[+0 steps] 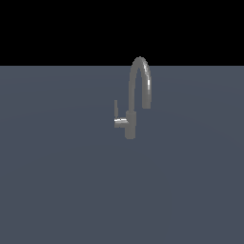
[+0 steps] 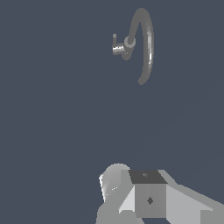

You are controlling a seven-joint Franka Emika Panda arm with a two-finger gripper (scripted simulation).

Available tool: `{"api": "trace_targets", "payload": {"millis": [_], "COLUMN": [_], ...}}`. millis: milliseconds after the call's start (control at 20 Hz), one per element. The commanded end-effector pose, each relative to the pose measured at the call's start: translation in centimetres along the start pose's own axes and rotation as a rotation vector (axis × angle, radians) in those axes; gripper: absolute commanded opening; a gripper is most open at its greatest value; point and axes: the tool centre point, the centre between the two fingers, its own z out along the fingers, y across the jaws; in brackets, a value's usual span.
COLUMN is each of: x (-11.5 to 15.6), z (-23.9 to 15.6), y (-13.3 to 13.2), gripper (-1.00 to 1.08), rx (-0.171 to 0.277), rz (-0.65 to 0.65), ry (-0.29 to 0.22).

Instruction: Turn on the faucet by rotating a designated handle.

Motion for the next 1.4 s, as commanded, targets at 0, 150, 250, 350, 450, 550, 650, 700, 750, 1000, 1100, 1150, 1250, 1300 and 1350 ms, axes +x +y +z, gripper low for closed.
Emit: {"api": "trace_targets", "payload": {"millis": [0, 150, 250, 350, 450, 550, 650, 700, 750, 1000, 1100, 1150, 1250, 1300, 1350], "x": [0.0, 0.2, 0.4, 0.7, 0.8, 0.8, 0.8, 0.8, 0.8, 1.0, 1.1, 1.2, 1.3, 1.4, 1.5], "z": [0.0, -0.1, -0.2, -0.4, -0.4, -0.4, -0.4, -0.5, -0.6, -1.5, -2.1, -2.4, -3.1, -3.5, -3.9], "y": [0.0, 0.1, 0.4, 0.6, 0.8, 0.8, 0.7, 0.7, 0.7, 0.2, -0.1, -0.3, -0.7, -1.0, -1.3], "gripper": [-1.00, -1.00, -1.00, -1.00, -1.00, -1.00, -1.00, -1.00, -1.00, -1.00, -1.00, -1.00, -1.00, -1.00, -1.00], "rx": [0.000, -0.002, -0.006, -0.010, -0.011, -0.012, -0.011, -0.012, -0.013, -0.021, -0.026, -0.029, -0.036, -0.039, -0.044], "rz": [0.000, -0.001, -0.002, -0.004, -0.006, -0.007, -0.004, -0.001, 0.003, 0.041, 0.064, 0.077, 0.108, 0.125, 0.143], "ry": [0.000, 0.002, 0.005, 0.008, 0.008, 0.008, 0.010, 0.012, 0.016, 0.053, 0.076, 0.089, 0.118, 0.134, 0.152]}}
